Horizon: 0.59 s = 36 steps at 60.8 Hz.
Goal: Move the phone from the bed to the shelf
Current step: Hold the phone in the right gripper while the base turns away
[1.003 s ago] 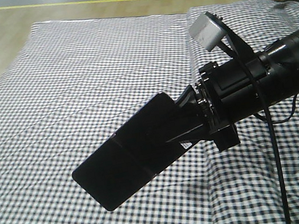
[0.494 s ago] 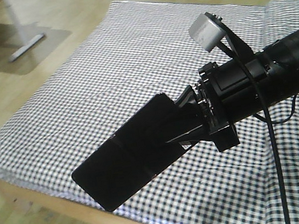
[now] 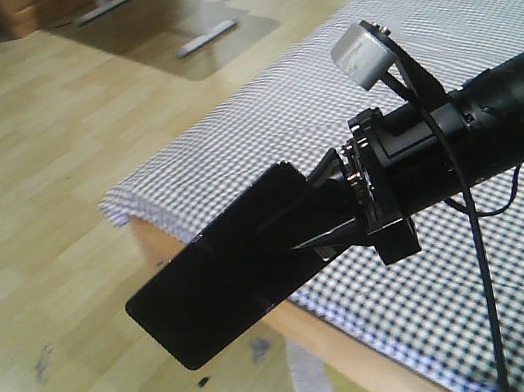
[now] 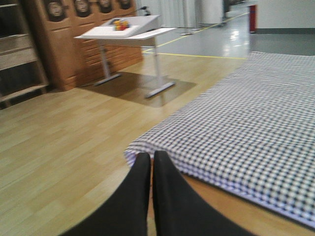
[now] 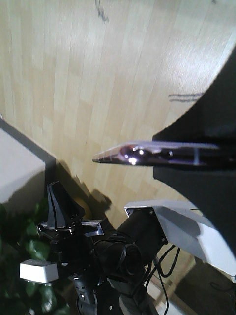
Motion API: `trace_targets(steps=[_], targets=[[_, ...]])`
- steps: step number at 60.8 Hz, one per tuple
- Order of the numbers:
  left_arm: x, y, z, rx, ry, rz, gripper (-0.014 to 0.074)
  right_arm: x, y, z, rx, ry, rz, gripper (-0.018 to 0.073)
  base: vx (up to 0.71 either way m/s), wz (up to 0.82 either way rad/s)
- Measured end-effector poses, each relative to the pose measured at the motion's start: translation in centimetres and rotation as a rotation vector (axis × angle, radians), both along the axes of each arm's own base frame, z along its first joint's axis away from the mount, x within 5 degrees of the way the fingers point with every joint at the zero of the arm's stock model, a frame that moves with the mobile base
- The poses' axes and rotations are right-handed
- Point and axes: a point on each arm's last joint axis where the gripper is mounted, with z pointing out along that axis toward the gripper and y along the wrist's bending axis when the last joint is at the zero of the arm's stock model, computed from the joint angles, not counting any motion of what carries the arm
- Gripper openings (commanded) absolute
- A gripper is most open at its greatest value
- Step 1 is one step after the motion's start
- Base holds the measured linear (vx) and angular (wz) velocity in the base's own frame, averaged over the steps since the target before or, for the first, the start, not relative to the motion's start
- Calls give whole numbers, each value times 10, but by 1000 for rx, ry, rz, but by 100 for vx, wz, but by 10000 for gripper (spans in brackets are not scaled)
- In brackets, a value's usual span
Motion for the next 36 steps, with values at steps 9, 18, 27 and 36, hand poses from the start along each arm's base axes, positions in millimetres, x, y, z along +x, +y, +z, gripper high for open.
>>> trace_targets(steps=[9, 18, 27, 36], targets=[[0, 0, 0, 0, 0, 0, 1, 0, 0, 0, 0, 0, 0, -2, -13, 72], [0, 0, 0, 0, 0, 0, 1, 0, 0, 0, 0, 0, 0, -2, -13, 72], [0, 0, 0, 0, 0, 0, 1, 0, 0, 0, 0, 0, 0, -2, -13, 67], [0, 0, 0, 0, 0, 0, 1, 0, 0, 0, 0, 0, 0, -2, -14, 59]])
